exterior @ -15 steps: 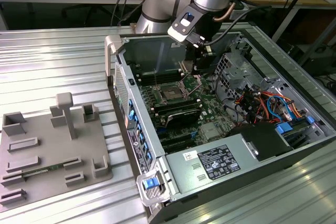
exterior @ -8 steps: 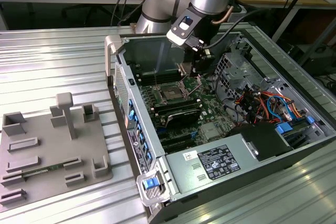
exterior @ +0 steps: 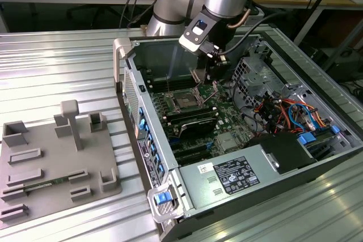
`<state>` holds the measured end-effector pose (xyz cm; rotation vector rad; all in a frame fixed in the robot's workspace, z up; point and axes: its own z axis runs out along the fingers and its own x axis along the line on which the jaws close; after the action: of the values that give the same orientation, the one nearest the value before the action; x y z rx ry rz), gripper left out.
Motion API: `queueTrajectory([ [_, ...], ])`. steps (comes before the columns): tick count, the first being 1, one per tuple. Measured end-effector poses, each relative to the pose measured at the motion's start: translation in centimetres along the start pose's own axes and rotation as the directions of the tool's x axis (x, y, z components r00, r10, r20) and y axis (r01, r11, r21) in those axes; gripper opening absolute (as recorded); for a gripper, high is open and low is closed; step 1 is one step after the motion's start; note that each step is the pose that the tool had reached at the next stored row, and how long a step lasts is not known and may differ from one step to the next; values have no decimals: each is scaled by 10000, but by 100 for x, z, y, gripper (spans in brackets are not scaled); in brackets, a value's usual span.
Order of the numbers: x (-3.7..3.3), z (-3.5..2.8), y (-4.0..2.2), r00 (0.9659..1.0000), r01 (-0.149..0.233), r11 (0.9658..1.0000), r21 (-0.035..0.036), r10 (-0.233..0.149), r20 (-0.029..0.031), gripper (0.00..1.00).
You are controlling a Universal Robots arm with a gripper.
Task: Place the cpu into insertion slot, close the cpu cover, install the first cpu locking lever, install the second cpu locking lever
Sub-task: 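Place the cpu into insertion slot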
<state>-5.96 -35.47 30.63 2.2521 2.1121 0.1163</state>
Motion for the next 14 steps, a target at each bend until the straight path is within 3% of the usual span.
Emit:
queueTrajectory([
  [14, -2, 80, -14, 10000, 0, 10000, 2, 0, 0, 55],
])
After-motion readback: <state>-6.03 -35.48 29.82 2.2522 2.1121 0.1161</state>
